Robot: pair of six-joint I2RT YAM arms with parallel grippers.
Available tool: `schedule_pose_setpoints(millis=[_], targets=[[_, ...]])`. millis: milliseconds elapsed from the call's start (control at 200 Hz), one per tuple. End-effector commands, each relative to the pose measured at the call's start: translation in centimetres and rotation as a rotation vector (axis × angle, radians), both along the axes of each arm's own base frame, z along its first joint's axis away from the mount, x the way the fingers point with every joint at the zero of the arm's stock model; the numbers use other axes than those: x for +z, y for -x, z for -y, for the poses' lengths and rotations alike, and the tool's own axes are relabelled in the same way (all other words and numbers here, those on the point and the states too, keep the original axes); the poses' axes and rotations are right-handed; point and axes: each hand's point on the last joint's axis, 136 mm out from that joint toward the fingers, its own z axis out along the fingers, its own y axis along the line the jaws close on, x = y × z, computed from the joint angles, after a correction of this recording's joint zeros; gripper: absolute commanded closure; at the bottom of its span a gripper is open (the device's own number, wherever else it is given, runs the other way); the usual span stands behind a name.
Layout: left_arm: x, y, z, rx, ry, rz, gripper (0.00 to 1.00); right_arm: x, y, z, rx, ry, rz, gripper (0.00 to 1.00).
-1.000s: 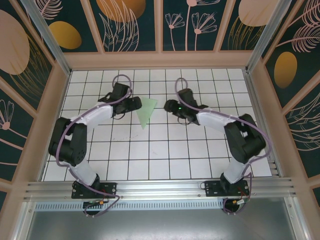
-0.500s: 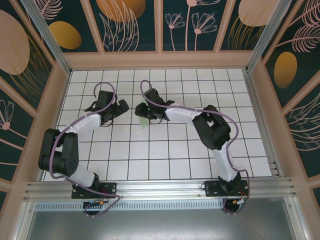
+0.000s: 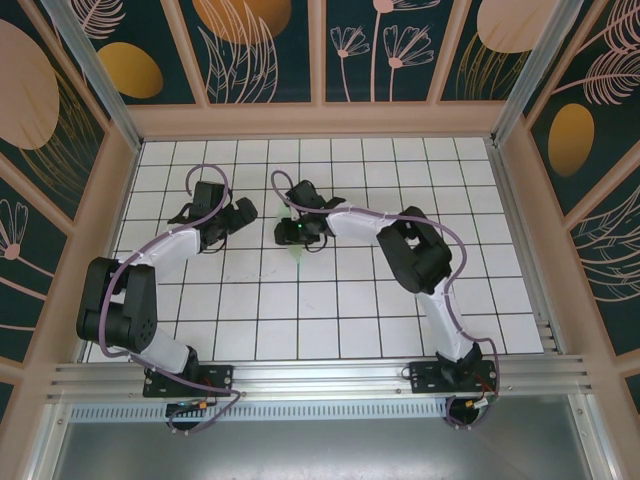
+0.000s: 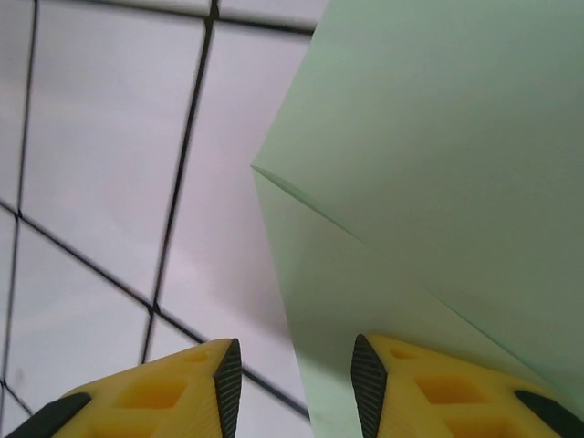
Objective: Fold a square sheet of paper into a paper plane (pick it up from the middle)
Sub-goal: Turn over the paper at the center of the table, then fold the wing for the fifth time at the center of the table.
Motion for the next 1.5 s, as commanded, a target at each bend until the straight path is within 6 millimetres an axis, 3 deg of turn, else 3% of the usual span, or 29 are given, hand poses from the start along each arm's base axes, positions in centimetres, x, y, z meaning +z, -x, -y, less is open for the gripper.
schedule_pose_setpoints(millis=[0, 95, 210, 275, 350, 435, 540, 846, 1071, 1291, 1401, 1496], targets=[[0.8, -0.2, 0.4, -0.028, 0.019, 0.035, 0.04, -2.5, 4.5, 6.0, 0.196, 0.163, -0.089, 0.58], [1.2, -0.2, 0.8, -0.048, 0.039, 0.052, 0.04, -1.3, 4.5, 8.0, 0.227, 0.199, -0.042, 0.58], [1.5, 0.0, 1.8, -0.096, 0.079, 0.071, 0.02, 3.1, 3.1, 6.9, 0.155, 0.114, 0.032, 0.57], [1.6, 0.1, 2.3, -0.115, 0.107, 0.080, 0.02, 5.8, 1.8, 6.5, 0.028, 0.044, 0.078, 0.55], [1.7, 0.2, 2.7, -0.125, 0.134, 0.086, 0.01, 6.9, 0.3, 7.5, -0.210, 0.010, 0.071, 0.53], [1.6, 0.2, 3.0, -0.128, 0.154, 0.087, 0.01, 6.0, 0.7, 8.0, -0.411, -0.015, -0.014, 0.53], [1.3, 0.1, 3.2, -0.128, 0.163, 0.080, 0.01, 4.7, 0.9, 7.6, -0.535, -0.010, -0.055, 0.53], [0.9, 0.1, 3.3, -0.136, 0.166, 0.068, 0.02, 1.7, -1.4, 5.0, -0.546, 0.033, -0.075, 0.54], [0.5, 0.3, 3.5, -0.143, 0.176, 0.057, 0.01, -1.1, 0.6, 4.2, -0.397, 0.066, -0.153, 0.55], [0.4, 0.3, 3.6, -0.152, 0.178, 0.053, 0.02, -4.6, 5.9, 5.5, -0.025, 0.136, -0.171, 0.58], [0.3, 0.3, 3.8, -0.158, 0.186, 0.053, 0.01, -4.3, 7.6, 7.6, 0.137, 0.185, -0.102, 0.60], [0.3, 0.3, 4.0, -0.161, 0.198, 0.053, 0.01, -2.2, 5.8, 9.2, 0.119, 0.204, -0.007, 0.62]])
